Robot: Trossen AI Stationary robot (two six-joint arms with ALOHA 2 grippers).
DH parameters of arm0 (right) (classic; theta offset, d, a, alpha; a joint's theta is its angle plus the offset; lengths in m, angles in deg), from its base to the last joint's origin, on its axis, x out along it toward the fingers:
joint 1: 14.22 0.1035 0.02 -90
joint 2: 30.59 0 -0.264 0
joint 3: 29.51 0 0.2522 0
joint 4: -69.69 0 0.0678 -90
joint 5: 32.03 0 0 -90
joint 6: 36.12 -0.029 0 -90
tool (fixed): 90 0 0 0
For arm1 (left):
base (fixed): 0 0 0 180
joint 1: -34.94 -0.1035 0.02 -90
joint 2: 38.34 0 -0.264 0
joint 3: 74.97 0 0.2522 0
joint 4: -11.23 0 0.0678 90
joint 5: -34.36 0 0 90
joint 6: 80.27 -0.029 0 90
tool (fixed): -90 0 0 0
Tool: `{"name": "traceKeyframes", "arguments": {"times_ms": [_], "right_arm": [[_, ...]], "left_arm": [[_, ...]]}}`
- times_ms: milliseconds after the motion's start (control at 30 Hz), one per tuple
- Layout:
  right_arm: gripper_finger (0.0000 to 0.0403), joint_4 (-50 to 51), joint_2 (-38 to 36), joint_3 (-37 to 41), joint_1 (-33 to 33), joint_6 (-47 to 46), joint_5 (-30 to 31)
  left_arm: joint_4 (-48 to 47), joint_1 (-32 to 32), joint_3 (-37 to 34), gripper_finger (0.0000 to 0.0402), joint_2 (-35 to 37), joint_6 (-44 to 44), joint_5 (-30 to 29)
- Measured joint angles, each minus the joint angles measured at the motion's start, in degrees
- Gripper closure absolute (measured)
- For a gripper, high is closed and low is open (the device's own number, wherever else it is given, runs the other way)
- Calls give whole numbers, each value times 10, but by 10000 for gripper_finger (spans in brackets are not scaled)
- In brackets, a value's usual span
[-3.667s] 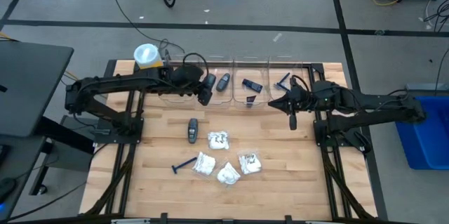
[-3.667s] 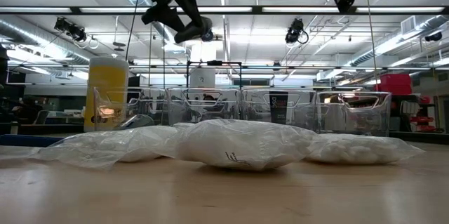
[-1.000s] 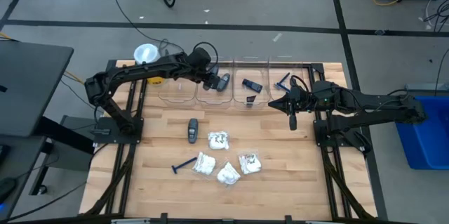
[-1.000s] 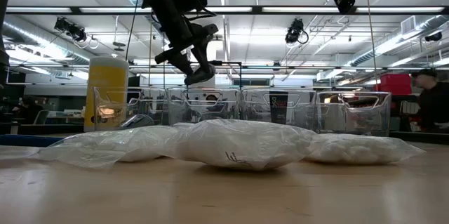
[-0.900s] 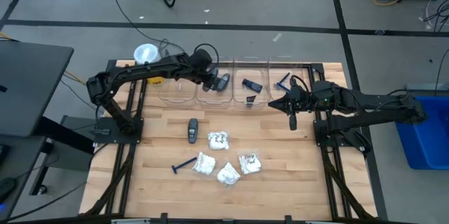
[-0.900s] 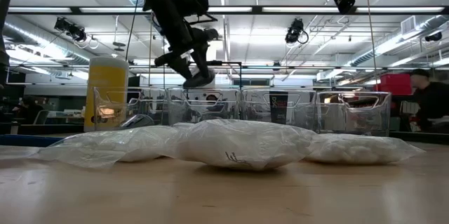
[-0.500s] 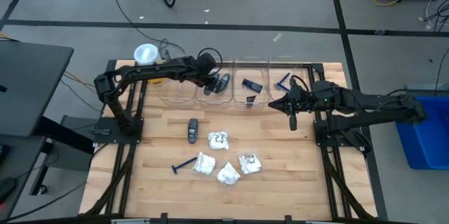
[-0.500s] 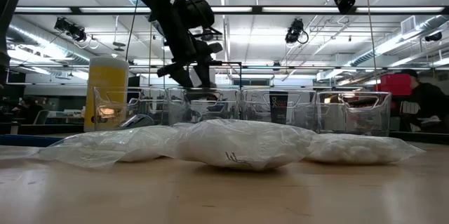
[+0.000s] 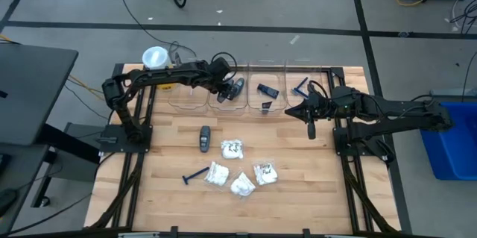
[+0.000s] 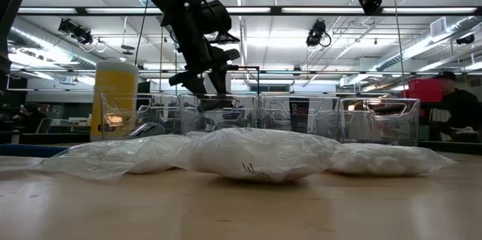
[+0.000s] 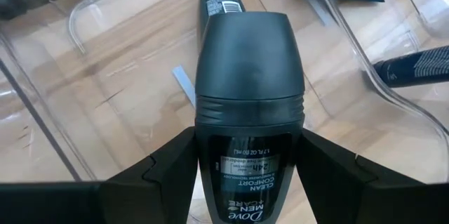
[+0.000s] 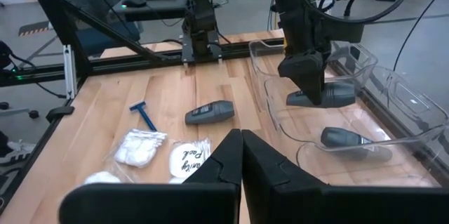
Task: Pick & Place Travel size toiletries
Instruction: Put the black deodorant into the middle left transparent bin
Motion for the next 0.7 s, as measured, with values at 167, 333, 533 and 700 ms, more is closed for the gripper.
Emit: {"name": "traceKeyframes", "arguments": {"times_ms": [167, 333, 533, 700], "right_arm": [[396, 0, 0, 0, 0, 0, 0], [396, 0, 0, 0, 0, 0, 0], [396, 0, 0, 0, 0, 0, 0], [396, 0, 0, 0, 0, 0, 0]], "left_arm": [[-1, 0, 0, 164, 0, 7, -1], [-1, 0, 0, 143, 0, 11, -2], [-1, 0, 0, 134, 0, 12, 0], [-1, 0, 0, 133, 0, 9, 11]]}}
